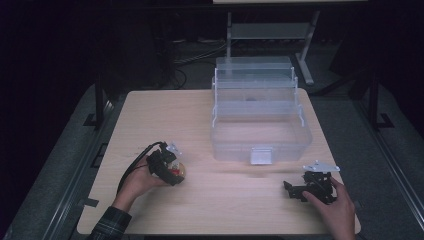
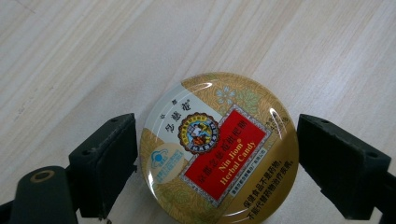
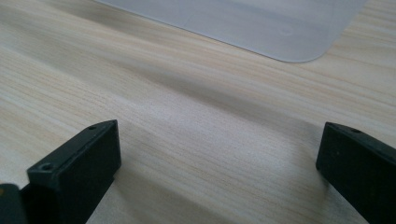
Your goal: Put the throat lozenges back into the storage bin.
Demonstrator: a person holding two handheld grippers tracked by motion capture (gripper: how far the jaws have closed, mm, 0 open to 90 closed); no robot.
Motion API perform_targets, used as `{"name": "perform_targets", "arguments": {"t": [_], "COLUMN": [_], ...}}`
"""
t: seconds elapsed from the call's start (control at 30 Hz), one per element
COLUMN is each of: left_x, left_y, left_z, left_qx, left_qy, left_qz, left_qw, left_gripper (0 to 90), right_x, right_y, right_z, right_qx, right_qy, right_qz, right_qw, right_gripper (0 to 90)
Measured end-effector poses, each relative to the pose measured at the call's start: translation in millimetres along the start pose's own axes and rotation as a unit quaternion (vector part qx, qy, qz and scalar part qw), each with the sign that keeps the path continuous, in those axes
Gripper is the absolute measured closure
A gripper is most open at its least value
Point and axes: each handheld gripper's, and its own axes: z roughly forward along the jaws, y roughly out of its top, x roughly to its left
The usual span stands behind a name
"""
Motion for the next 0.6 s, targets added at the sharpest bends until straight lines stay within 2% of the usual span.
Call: {"name": "perform_targets", "arguments": {"t": [0.37, 0.6], "left_x": [-3.7, -4.3], "left_y": [1.2, 1.4], "left_z": [5.2, 5.9], "left_qx": [0.018, 0.02], "left_qy": [0.008, 0.008], "left_qz": [0.011, 0.013], "left_qw": [0.9998, 0.9997], "left_gripper": [13.5, 14.9], "right_x": [0.0, 0.0], "right_y": [0.0, 0.0], "right_z": [0.0, 0.0], "right_qx": [0.0, 0.0], "right_qy": [0.0, 0.0], "right_qz": [0.0, 0.0], "right_qw": [1.0, 1.0], "right_gripper": [0.0, 0.0]}}
